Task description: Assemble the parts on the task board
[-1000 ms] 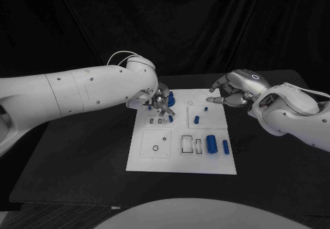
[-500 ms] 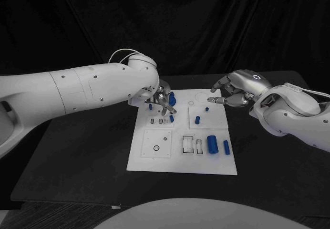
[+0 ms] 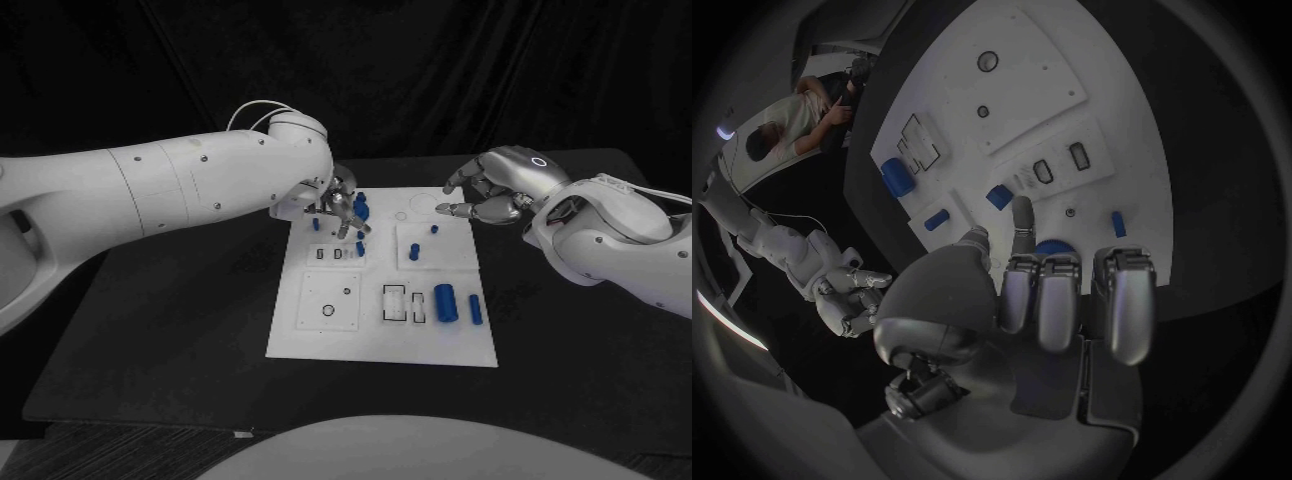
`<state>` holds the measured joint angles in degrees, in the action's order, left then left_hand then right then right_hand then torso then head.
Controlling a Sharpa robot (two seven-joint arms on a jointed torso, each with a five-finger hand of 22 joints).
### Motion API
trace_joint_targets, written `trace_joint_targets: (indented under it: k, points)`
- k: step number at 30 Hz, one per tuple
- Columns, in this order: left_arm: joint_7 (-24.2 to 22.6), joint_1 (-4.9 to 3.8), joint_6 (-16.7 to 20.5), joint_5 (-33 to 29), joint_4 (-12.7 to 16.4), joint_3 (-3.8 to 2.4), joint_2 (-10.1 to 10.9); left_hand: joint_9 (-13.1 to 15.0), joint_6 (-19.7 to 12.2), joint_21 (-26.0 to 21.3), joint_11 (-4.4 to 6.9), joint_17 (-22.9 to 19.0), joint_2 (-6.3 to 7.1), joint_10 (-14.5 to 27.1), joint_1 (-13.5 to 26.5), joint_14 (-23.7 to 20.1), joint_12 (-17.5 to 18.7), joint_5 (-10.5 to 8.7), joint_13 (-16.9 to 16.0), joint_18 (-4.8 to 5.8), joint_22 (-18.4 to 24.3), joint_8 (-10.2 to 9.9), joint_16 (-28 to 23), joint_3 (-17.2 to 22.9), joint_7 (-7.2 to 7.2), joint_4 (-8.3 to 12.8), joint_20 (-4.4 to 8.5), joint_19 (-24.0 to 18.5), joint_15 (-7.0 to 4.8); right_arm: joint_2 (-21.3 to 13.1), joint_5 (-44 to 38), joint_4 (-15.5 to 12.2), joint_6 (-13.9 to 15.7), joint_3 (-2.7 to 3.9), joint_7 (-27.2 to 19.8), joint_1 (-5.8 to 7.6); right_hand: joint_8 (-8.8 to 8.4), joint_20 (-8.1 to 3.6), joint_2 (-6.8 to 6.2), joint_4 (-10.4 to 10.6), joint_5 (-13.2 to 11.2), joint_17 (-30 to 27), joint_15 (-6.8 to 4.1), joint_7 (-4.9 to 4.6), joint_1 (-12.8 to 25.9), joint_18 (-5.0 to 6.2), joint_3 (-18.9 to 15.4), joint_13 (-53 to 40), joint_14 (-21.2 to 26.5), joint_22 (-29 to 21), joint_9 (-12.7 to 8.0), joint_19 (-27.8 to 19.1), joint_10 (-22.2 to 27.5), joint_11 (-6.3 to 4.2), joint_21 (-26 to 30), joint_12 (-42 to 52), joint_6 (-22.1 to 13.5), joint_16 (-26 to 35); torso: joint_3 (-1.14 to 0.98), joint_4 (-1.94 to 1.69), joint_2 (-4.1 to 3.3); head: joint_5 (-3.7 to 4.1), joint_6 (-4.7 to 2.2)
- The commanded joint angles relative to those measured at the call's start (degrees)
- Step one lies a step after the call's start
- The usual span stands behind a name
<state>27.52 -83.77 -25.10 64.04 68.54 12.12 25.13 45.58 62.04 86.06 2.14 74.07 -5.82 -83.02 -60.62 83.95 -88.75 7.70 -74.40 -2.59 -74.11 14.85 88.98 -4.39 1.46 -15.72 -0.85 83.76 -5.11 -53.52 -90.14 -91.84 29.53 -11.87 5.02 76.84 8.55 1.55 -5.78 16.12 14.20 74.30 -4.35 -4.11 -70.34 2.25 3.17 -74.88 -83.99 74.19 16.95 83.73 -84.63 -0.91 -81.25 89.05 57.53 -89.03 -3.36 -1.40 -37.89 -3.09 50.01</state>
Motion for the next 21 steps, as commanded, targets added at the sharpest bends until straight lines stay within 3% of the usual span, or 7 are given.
trace_joint_targets:
  k: [1, 21]
  points:
    - [-0.1, 0.22, 0.5, 0.2, -0.4, -0.05, -0.5, -0.9, 1.6, 0.0, 0.34, 15.9, 0.45, -7.0, 0.7, 6.1, -1.2, 0.21, -15.6, 0.93, -10.2, -1.2, 1.0, 3.2, 0.11, -0.1, -0.45, 2.0, -0.10, 0.0, -0.5, -0.1, 0.2, 0.05, 1.2, -0.12, 0.54, 0.52, 1.35, 0.3, 0.8, 15.7, 0.09, -0.11, 0.3, -0.30, 1.7, -15.1, -6.0, 13.3, 0.5, 2.7, -5.4, 0.22, -1.1, 1.0, 0.1, -1.0, 0.05, 0.02, -0.07, -0.14, -0.01]
    - [0.3, 1.71, -0.3, 0.2, -3.0, -0.05, -2.2, -1.5, 3.5, 0.0, 0.64, 15.9, 0.57, -7.0, -0.3, 6.1, -1.2, 1.81, -15.6, 0.95, -10.4, -2.1, 1.0, 4.2, -0.26, 1.3, -0.27, 2.1, -0.33, 0.1, -0.5, 0.1, 0.5, 0.05, 1.2, -0.12, 0.52, 0.55, 1.38, 0.3, 0.9, 15.7, 0.12, -0.13, 0.2, -0.30, 1.6, -15.1, -6.0, 13.2, 0.5, 2.7, -5.4, 0.27, -1.1, 1.0, 0.2, -1.0, 0.04, 0.03, -0.02, -0.18, -0.01]
